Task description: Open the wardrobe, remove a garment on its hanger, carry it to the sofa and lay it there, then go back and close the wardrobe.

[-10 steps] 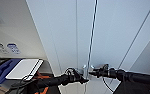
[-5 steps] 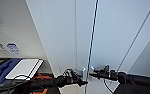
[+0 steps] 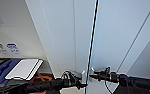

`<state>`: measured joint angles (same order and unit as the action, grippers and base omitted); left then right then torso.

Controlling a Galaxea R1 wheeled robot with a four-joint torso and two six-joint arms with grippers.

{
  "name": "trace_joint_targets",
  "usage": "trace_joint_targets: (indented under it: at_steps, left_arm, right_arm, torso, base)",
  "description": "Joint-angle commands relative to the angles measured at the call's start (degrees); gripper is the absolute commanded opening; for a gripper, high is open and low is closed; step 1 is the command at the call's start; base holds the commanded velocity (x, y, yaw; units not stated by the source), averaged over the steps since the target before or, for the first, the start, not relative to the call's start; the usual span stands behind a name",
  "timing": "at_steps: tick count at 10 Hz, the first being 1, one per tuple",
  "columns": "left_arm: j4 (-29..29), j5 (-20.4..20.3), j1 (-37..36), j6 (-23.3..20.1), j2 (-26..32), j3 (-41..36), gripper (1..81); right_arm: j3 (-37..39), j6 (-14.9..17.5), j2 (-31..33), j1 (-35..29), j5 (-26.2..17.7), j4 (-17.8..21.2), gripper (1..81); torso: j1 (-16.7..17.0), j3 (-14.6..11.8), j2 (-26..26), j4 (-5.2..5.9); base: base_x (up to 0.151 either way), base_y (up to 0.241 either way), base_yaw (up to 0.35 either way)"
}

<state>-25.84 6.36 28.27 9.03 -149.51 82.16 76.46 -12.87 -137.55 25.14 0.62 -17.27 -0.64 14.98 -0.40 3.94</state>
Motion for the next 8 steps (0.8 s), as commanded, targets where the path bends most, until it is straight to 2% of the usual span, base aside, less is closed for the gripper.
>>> trace_joint_targets:
  at_steps: [1, 6, 8]
  left_arm:
    - [-0.9, -5.0, -5.4, -0.5, -3.0, -9.5, 81.1]
    - [-2.1, -4.6, -2.0, -0.5, -1.1, -12.6, 81.1]
    - [-2.1, -4.4, -1.7, -0.5, -0.1, -14.5, 81.1]
  right_arm:
    - [-11.8, -1.5, -6.4, -2.1, -6.4, -1.1, 81.1]
    - [-16.3, -1.5, -2.1, 0.3, -6.9, -3.5, 81.1]
    - [-17.9, -1.5, -2.1, 1.7, -10.0, -6.3, 81.1]
  torso:
    - [0.0, 0.0, 0.0, 0.00]
    - [0.0, 0.0, 0.0, -0.02]
    - [0.0, 0.0, 0.0, -0.02]
  base:
    - [0.000, 0.000, 0.000]
    - [0.000, 0.000, 0.000]
    - [0.000, 0.000, 0.000]
